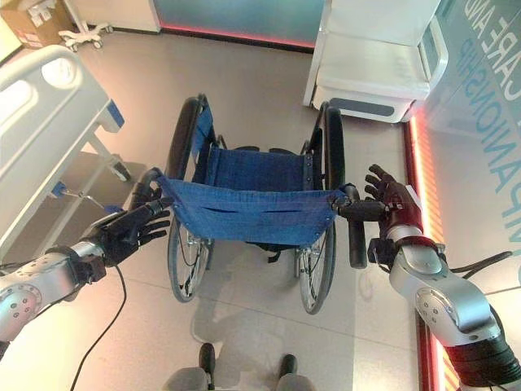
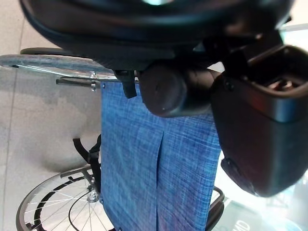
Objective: Push the wheelchair next to the bed
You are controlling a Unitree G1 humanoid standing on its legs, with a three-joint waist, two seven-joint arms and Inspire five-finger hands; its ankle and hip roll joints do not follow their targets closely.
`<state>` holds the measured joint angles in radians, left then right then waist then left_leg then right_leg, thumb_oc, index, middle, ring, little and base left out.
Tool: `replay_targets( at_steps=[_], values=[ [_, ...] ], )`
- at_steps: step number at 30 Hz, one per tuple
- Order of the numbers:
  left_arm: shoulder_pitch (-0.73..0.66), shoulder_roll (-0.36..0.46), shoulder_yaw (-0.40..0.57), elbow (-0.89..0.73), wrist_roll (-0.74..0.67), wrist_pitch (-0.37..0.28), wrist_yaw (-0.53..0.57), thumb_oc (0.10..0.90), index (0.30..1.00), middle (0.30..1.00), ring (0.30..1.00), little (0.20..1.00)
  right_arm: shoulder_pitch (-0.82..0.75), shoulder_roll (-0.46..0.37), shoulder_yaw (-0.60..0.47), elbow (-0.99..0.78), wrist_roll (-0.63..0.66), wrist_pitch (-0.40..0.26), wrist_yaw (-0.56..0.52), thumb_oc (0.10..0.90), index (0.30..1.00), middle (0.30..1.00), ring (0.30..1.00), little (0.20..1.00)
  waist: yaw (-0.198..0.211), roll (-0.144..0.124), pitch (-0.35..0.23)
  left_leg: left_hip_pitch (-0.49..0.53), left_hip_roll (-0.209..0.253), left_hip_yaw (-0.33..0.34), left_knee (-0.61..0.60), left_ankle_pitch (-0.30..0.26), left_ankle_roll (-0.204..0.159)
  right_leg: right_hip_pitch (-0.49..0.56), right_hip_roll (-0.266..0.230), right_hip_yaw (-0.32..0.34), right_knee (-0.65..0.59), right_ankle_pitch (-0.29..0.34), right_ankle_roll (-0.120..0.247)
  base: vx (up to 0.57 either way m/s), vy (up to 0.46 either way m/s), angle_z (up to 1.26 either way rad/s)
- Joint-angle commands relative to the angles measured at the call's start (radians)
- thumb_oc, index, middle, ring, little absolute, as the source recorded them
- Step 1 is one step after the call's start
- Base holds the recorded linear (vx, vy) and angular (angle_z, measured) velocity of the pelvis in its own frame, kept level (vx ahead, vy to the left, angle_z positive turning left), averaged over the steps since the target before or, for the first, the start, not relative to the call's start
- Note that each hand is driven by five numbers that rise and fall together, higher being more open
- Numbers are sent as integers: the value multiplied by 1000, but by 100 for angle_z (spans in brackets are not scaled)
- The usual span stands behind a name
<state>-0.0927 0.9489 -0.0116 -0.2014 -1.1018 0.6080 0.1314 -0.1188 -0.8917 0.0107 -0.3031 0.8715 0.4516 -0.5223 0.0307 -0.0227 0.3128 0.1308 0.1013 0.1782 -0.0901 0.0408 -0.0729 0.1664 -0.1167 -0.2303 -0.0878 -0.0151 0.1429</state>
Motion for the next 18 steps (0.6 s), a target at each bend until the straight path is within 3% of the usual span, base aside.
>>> replay_targets(
  at_steps=[1, 9, 14, 16, 18],
  values=[
    [-103, 40, 28, -40, -13, -62, -8, 800, 900, 900, 900, 900, -91, -99, -24, -37, -57, -23, -1, 800, 900, 900, 900, 900, -24, -1, -56, -50, -15, 52, 54, -12, 25, -80, -15, 14, 41, 74, 16, 0, 0, 0],
    [-116, 39, 12, -27, 8, -84, -13, 800, 900, 900, 900, 900, -101, -65, 17, -2, -36, -28, -50, 800, 900, 900, 900, 900, -21, -1, -40, -63, -16, 50, 65, -13, 25, -90, -19, 12, 48, 74, 15, 0, 0, 0],
    [-128, 47, 9, -35, -3, -78, -6, 800, 900, 900, 900, 900, -92, -59, 4, 34, -74, 11, -168, 800, 900, 900, 900, 900, -25, 0, -40, -67, -16, 53, 67, -15, 27, -96, -19, 13, 49, 73, 13, 0, 0, 0],
    [-138, 52, 10, -34, -10, -74, -3, 800, 900, 900, 900, 900, -99, -61, -5, 46, -72, 24, -188, 800, 900, 900, 900, 900, -26, -1, -40, -68, -17, 54, 66, -16, 28, -98, -17, 15, 50, 72, 12, -17, -16, -4],
    [-144, 53, 13, -34, -18, -71, 6, 800, 900, 900, 900, 900, -106, -62, -8, 51, -44, 77, -174, 800, 900, 900, 900, 900, -30, -2, -42, -68, -19, 56, 63, -17, 28, -103, -15, 17, 51, 71, 12, -19, -10, -4]
  ],
)
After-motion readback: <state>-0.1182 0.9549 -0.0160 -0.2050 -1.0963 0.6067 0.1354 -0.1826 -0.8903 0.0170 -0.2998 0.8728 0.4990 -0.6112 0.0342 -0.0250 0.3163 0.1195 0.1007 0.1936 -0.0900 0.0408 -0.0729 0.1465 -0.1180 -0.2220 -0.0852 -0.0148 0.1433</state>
